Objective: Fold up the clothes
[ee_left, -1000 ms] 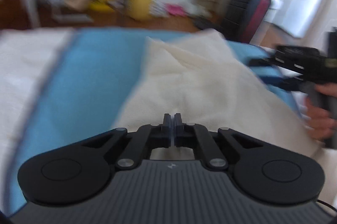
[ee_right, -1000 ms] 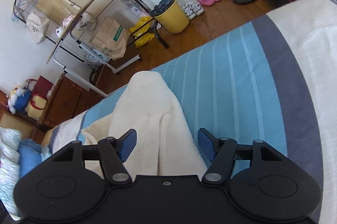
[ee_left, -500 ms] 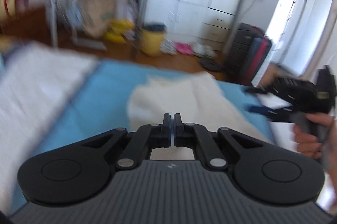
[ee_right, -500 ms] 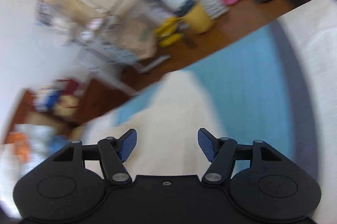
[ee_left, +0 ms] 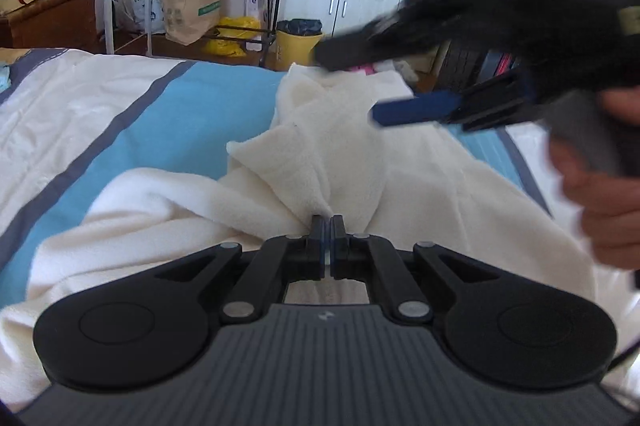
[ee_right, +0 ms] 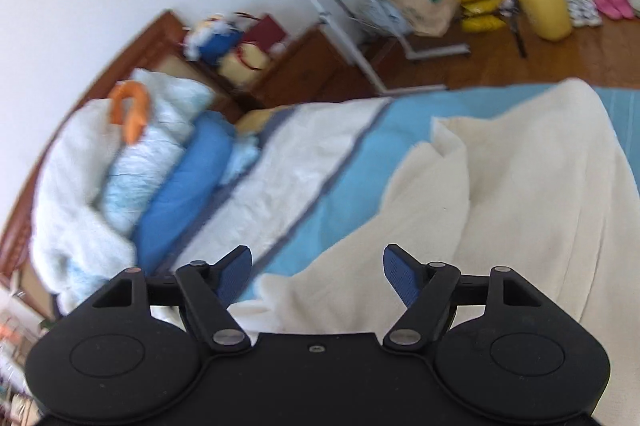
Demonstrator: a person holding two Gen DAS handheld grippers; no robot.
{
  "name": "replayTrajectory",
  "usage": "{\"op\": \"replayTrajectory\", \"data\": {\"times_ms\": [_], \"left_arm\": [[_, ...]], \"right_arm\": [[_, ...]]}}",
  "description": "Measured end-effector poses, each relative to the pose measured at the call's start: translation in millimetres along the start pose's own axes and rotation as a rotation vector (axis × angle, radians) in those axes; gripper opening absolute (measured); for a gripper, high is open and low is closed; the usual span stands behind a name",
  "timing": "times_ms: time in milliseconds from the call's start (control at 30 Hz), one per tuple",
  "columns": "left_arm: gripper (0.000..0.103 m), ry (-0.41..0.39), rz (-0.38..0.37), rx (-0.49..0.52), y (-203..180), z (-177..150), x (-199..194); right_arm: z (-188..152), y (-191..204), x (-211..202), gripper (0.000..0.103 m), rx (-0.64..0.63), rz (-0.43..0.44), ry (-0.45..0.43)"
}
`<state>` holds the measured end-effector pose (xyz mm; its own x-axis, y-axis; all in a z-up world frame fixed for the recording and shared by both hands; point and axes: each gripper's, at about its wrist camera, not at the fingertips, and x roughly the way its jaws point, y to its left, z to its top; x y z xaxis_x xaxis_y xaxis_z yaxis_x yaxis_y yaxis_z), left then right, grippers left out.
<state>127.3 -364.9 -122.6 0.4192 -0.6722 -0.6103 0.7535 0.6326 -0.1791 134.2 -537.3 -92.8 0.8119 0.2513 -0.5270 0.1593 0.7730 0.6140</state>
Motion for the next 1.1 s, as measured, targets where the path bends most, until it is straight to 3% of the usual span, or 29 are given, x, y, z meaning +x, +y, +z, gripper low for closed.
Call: {"op": "replayTrajectory", "data": {"times_ms": [133,167,200,233,267,300,367,433,467,500,600,633,733,767,800,833,900,967,1067,1100], "left_arm": [[0.001,0.001,0.009,0.017,-2.7,0.1,0.1],[0.002,0.005,0.01,0.02,-2.9,0.3,-0.2],[0.002,0.007,0.01,0.028,-3.3,1.6,-1.5],[0.002,0.008,0.01,0.035,-3.8,2.9,-2.9],[0.003,-0.008,0.015,0.059,-5.6,4.1,-6.4],[0.004,-0.025,0.021,0.083,-7.6,5.2,-10.2],[0.007,-0.06,0.032,0.133,-11.7,7.5,-17.7],[0.026,-0.093,0.071,0.183,-16.4,9.3,-24.0],[0.047,-0.096,0.095,0.196,-16.9,11.3,-24.4],[0.058,-0.087,0.127,0.19,-15.4,13.9,-22.9],[0.061,-0.074,0.108,0.104,-0.4,23.2,-18.0],[0.062,-0.069,0.056,0.062,5.3,24.6,-16.9],[0.059,-0.052,-0.111,-0.064,22.3,28.4,-13.5],[0.043,-0.037,-0.208,-0.123,28.2,28.1,-11.6],[0.017,-0.045,-0.228,-0.151,28.4,25.6,-15.5],[0.01,-0.055,-0.242,-0.176,28.2,22.9,-20.0],[0.006,-0.075,-0.269,-0.226,27.7,17.6,-28.9],[0.006,-0.103,-0.248,-0.262,31.6,12.3,-45.6],[0.005,-0.137,-0.198,-0.342,46.0,8.2,-70.6],[0.005,-0.147,-0.178,-0.374,52.3,7.6,-78.8]], "right_arm": [[-3.4,-7.4,16.9,0.078,-0.036,-0.262,-0.026],[-4.8,-11.0,18.8,0.078,-0.044,-0.286,-0.038],[-5.9,-15.5,20.5,0.07,-0.048,-0.286,-0.05],[-6.1,-22.1,21.7,0.037,-0.036,-0.245,-0.048],[-5.4,-28.4,20.4,0.017,-0.02,-0.206,-0.038],[-4.5,-34.1,18.0,0.011,-0.004,-0.176,-0.025],[-4.0,-31.0,7.4,0.011,-0.04,-0.147,-0.035],[-5.5,-22.4,-6.4,0.011,-0.079,-0.126,-0.04],[-6.7,-17.9,-13.1,0.011,-0.09,-0.116,-0.038],[-8.9,-12.6,-19.6,0.011,-0.1,-0.115,-0.036],[-15.2,3.3,-26.4,0.011,-0.126,-0.169,0.011],[-17.8,8.0,-27.9,0.011,-0.146,-0.176,0.028],[-21.2,4.1,-33.3,0.011,-0.112,-0.149,0.079],[-21.1,0.4,-34.3,0.011,-0.089,-0.12,0.09],[-21.1,-4.1,-35.4,0.011,-0.062,-0.077,0.095],[-21.7,-6.9,-39.7,0.011,-0.048,-0.029,0.095],[-23.4,-11.0,-50.9,0.011,-0.033,0.066,0.091],[-24.7,-14.7,-62.2,0.011,-0.022,0.153,0.086],[-23.0,-22.3,-80.0,0.021,-0.001,0.146,0.028],[-21.0,-26.9,-85.6,0.037,0.026,0.119,-0.016]]}}
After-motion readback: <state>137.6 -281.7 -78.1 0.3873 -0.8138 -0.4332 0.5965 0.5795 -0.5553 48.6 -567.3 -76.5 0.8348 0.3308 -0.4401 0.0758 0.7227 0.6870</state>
